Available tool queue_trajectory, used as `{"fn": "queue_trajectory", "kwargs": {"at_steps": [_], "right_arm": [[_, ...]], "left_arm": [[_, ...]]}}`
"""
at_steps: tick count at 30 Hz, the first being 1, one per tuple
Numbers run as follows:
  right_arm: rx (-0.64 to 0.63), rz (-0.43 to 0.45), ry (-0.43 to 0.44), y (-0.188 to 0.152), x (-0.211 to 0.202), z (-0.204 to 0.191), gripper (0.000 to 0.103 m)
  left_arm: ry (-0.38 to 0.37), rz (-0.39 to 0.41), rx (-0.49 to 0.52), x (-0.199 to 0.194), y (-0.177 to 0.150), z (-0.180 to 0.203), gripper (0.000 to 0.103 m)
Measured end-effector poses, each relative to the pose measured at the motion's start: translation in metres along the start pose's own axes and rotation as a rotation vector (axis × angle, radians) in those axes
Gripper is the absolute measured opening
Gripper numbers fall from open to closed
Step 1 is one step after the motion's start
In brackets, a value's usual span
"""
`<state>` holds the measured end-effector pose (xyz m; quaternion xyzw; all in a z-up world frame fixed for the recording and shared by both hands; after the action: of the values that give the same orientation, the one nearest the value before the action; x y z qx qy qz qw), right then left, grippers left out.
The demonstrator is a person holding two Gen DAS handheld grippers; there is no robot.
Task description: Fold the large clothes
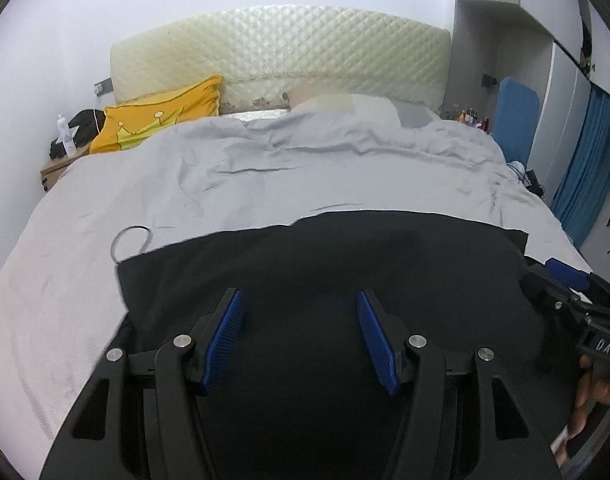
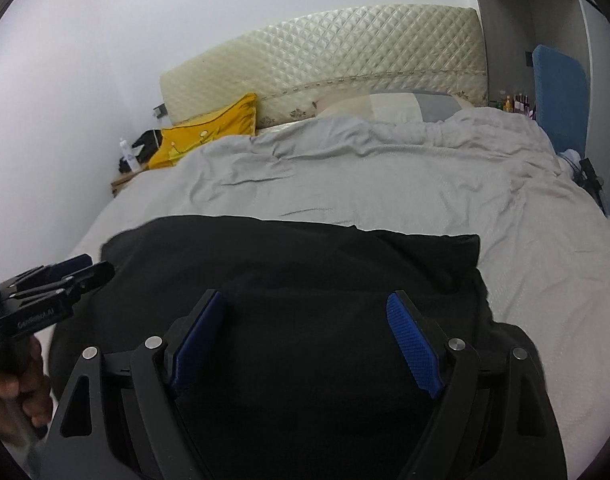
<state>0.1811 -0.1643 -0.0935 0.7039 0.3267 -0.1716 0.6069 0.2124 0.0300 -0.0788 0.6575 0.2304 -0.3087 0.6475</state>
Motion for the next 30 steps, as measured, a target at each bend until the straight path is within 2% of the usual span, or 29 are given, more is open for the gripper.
{"fn": "queue_trajectory", "kwargs": {"at_steps": [6,16,30], "right_arm": [[0.037,0.018,-0.007,0.004,0.026,0.009,0.083],[0.01,-0.03,-0.046,0.025,0.073,0.009,0.086],[-0.017,-0.084,-0.083,0.04,0.15,0.011,0.092]], "left_arm": [[0.018,-0.03,0.01,0.042,0.004,0.002,0.06],[0.057,-0.039,0.013,0.088,0.03,-0.002,0.06],[0.079,-0.12,0.002,0.164,0.05,-0.011,0.06]]}}
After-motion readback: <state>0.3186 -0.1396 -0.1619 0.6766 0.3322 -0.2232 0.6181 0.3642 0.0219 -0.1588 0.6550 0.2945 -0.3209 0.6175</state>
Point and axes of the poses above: each gripper's, at about its wrist camera, not at the fingertips, and x roughly the way its jaws point, z to its right, y to its top, the point moved 4 cm from there along x, roughly the way its jaws point, and after that the axes turned 3 degrees about -y, right-handed, at the moved point
